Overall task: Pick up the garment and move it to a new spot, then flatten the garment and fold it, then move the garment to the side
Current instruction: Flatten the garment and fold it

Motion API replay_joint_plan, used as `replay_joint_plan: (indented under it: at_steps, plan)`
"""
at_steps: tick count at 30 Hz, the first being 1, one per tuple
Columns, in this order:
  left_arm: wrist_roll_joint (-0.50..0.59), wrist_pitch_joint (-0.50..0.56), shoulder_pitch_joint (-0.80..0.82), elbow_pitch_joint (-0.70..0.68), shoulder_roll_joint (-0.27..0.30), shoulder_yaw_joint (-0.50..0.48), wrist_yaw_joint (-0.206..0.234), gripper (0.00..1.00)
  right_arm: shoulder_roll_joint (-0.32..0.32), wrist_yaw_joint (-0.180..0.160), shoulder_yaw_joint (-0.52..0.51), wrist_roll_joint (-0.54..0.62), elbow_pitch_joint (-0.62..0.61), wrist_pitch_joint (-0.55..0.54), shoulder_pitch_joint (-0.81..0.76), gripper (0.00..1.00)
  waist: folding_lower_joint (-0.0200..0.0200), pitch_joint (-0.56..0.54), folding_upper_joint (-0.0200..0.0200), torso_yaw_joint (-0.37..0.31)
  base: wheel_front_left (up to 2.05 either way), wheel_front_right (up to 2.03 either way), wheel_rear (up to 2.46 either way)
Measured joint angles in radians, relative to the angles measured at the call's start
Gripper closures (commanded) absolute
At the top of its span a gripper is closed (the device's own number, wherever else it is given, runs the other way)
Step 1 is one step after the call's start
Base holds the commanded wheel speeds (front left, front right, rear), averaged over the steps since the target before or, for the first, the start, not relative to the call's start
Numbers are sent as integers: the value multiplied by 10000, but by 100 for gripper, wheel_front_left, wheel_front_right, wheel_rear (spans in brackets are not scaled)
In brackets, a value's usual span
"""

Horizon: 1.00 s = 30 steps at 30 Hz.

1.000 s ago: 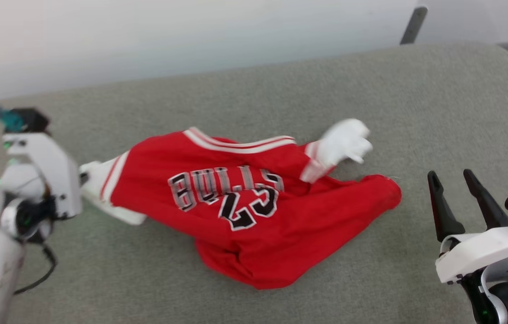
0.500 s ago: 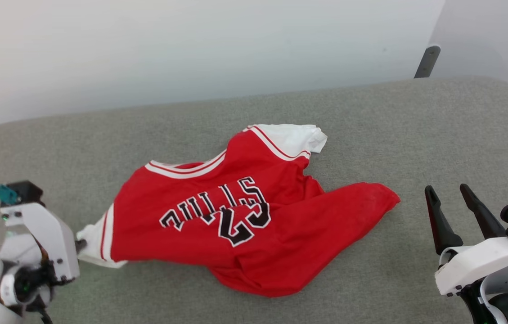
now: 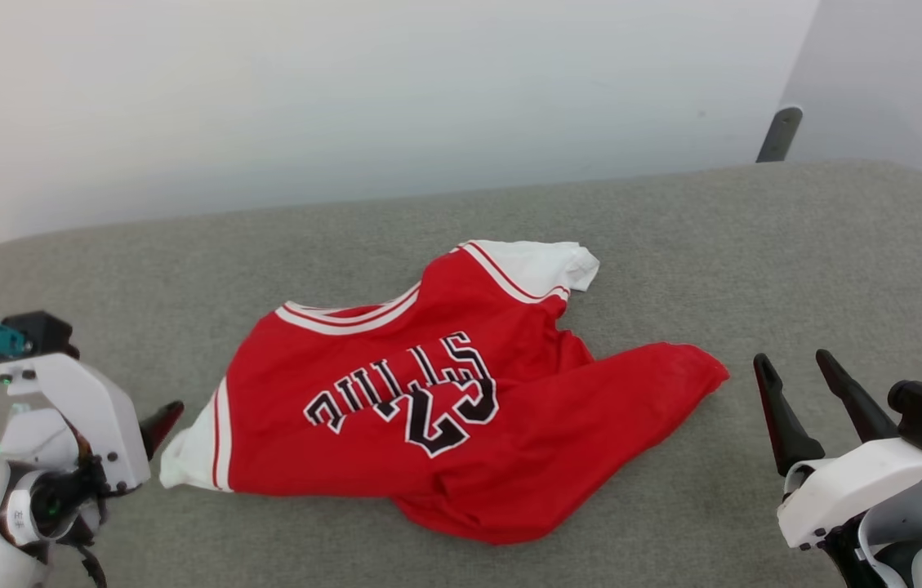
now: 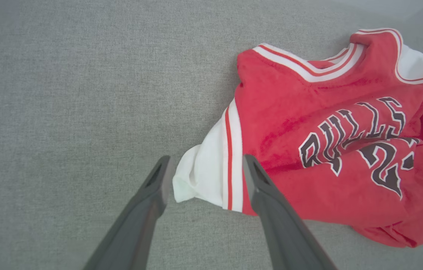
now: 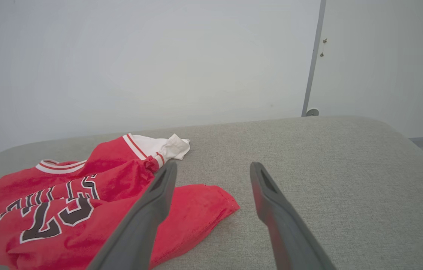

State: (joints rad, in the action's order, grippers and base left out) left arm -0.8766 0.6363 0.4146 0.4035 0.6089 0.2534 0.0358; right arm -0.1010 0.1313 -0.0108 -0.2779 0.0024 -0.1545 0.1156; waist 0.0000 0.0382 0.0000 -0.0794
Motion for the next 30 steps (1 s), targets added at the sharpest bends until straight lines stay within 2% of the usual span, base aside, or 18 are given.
replay_joint_plan:
  at_steps: [5, 11, 21, 30]
  plan:
    - [180, -345, 4, -562, 58, -12, 94, 0, -100, 0, 50, -44, 140, -144, -32, 0, 0, -129, 0, 195, 0, 0, 0]
    - [577, -1333, -267, -1555, 46, -73, 178, 0, -291, 0, 176, -102, 378, -497, 63, 0, 0, -248, 0, 521, 0, 0, 0]
    - [1628, -4518, -1684, -3112, -161, -439, 376, 0, -905, -2, 445, -477, 1684, -1534, 1082, 0, 0, -277, 0, 1165, 0, 0, 0]
    - [2167, -7281, -2783, -3475, -909, -719, 589, 0, -1661, -2, 867, -863, 3384, -3057, 2044, 0, -1, -119, 0, 1890, 0, 0, 0]
